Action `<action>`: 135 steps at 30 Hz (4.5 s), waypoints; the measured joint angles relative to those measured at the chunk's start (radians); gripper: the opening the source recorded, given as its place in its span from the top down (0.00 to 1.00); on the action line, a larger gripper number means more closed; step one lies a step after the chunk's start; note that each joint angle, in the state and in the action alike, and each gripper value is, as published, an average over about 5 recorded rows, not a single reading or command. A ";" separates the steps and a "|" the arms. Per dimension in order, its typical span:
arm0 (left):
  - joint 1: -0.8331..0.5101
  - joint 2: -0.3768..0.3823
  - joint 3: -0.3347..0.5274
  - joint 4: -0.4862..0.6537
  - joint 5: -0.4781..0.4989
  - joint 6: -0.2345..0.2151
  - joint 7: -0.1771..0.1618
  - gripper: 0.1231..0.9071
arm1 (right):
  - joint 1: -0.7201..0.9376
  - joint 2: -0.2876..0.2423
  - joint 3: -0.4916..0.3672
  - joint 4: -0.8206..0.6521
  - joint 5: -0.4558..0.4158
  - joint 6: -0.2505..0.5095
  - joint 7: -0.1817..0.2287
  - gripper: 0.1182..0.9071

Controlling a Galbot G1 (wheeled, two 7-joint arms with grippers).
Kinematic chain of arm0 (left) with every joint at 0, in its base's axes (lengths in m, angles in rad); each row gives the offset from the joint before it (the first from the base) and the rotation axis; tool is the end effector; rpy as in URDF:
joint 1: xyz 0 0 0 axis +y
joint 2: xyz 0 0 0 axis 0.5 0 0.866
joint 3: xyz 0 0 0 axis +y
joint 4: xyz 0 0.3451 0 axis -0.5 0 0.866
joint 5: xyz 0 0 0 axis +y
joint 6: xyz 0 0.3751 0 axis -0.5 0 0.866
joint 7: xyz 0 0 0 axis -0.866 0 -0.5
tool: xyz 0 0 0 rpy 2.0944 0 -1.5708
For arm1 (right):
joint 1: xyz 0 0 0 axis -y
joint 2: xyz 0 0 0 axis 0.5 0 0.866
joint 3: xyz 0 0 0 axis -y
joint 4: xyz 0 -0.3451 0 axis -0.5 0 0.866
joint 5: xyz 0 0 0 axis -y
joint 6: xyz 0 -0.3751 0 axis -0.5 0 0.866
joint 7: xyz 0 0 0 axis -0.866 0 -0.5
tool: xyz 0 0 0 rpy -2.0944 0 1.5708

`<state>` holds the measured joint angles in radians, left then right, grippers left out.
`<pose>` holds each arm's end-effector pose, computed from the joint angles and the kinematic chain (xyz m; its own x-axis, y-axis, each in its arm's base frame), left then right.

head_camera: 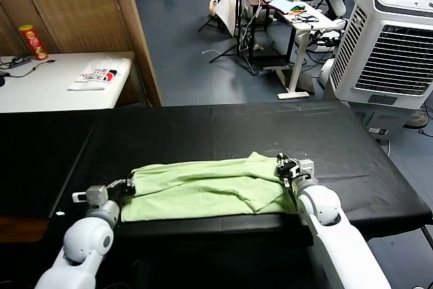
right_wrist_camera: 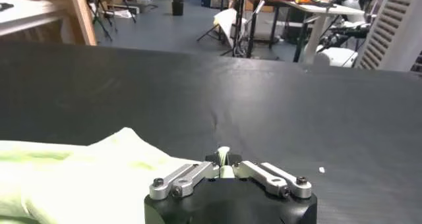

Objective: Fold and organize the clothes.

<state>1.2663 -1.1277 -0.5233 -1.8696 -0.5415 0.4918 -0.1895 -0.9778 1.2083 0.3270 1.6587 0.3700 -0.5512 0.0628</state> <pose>0.3038 0.1005 -0.2849 -0.8996 -0.0230 0.4361 -0.0387 0.9989 -0.0271 0.3876 -0.0425 -0.2916 -0.8825 -0.1288 0.4523 -0.1587 0.9869 -0.0285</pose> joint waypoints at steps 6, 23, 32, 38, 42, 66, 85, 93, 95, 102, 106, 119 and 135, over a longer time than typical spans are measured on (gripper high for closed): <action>0.009 0.022 -0.013 -0.028 -0.004 0.001 0.013 0.80 | -0.036 -0.030 0.021 0.061 0.018 -0.012 -0.016 0.47; 0.153 0.027 -0.123 -0.164 -0.129 0.002 0.016 0.14 | -0.199 -0.091 0.112 0.314 0.068 -0.024 -0.015 0.14; 0.220 -0.034 -0.123 -0.161 -0.124 -0.028 0.034 0.14 | -0.225 -0.087 0.108 0.353 0.065 -0.026 -0.017 0.14; 0.230 -0.049 -0.111 -0.135 -0.116 -0.046 0.046 0.14 | -0.237 -0.087 0.109 0.363 0.060 -0.025 -0.017 0.14; 0.228 -0.058 -0.101 -0.127 -0.105 -0.055 0.047 0.28 | -0.245 -0.085 0.109 0.365 0.047 -0.021 -0.025 0.14; 0.284 0.172 -0.262 -0.074 0.196 -0.135 0.083 0.97 | -0.289 -0.065 0.115 0.409 0.008 -0.011 -0.034 0.14; 0.216 0.013 0.017 -0.342 0.101 0.013 -0.035 0.97 | -0.376 0.003 0.155 0.441 -0.063 -0.001 -0.034 0.14; 0.152 -0.099 0.195 -0.333 0.100 0.017 -0.035 0.97 | -0.402 0.015 0.166 0.449 -0.076 -0.001 -0.034 0.14; 0.141 -0.121 0.219 -0.327 0.102 0.015 -0.034 0.97 | -0.403 0.020 0.163 0.449 -0.081 -0.001 -0.034 0.14; 0.119 -0.189 0.263 -0.298 0.113 0.004 -0.032 0.97 | -0.398 0.032 0.149 0.438 -0.095 -0.001 -0.035 0.14; 0.112 -0.222 0.274 -0.281 0.116 0.000 -0.034 0.97 | -0.395 0.033 0.144 0.431 -0.099 0.000 -0.038 0.14; 0.108 -0.365 0.302 -0.243 0.155 -0.038 -0.004 0.48 | -0.339 -0.031 0.064 0.399 -0.059 0.054 -0.096 0.14; 0.186 -0.229 0.055 -0.281 0.134 -0.108 0.045 0.14 | -0.093 0.033 -0.224 0.279 -0.097 0.047 -0.107 0.14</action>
<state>1.4523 -1.3564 -0.4680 -2.1504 -0.4080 0.3837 -0.1449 -1.0711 1.2417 0.1027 1.9375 0.2729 -0.5047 -0.0439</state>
